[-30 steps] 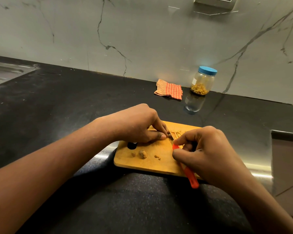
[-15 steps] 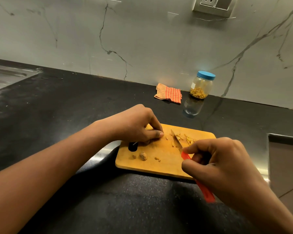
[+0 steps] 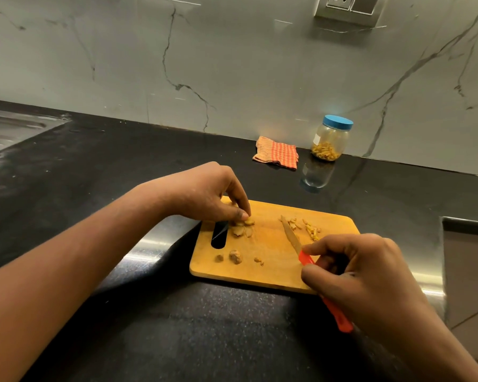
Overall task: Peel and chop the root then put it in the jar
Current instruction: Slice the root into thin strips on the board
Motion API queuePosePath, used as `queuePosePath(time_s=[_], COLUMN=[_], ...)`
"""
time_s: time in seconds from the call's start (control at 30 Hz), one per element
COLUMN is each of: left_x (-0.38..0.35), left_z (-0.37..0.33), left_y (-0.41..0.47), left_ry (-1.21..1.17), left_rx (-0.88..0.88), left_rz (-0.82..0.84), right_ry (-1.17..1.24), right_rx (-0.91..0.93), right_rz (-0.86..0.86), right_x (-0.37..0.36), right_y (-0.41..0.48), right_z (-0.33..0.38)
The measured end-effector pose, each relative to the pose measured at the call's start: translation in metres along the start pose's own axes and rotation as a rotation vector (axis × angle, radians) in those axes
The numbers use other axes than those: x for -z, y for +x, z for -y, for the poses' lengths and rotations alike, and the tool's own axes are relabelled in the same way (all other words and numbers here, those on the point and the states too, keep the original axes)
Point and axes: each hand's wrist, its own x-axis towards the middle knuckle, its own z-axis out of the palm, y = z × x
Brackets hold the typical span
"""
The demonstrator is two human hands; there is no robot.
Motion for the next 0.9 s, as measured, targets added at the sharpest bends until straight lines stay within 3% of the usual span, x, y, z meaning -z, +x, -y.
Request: queuePosePath(time_s=[0.37, 0.9], left_x=[-0.011, -0.037], left_z=[-0.007, -0.023], left_y=[0.005, 0.017], left_ry=[0.063, 0.039], left_rx=[-0.023, -0.066], left_rz=[-0.019, -0.174], right_ry=[0.119, 0.140], right_rx=[0.034, 0.003], right_rz=[-0.039, -0.113], right_x=[-0.008, -0.005], right_y=[0.002, -0.001], right_z=[-0.003, -0.011])
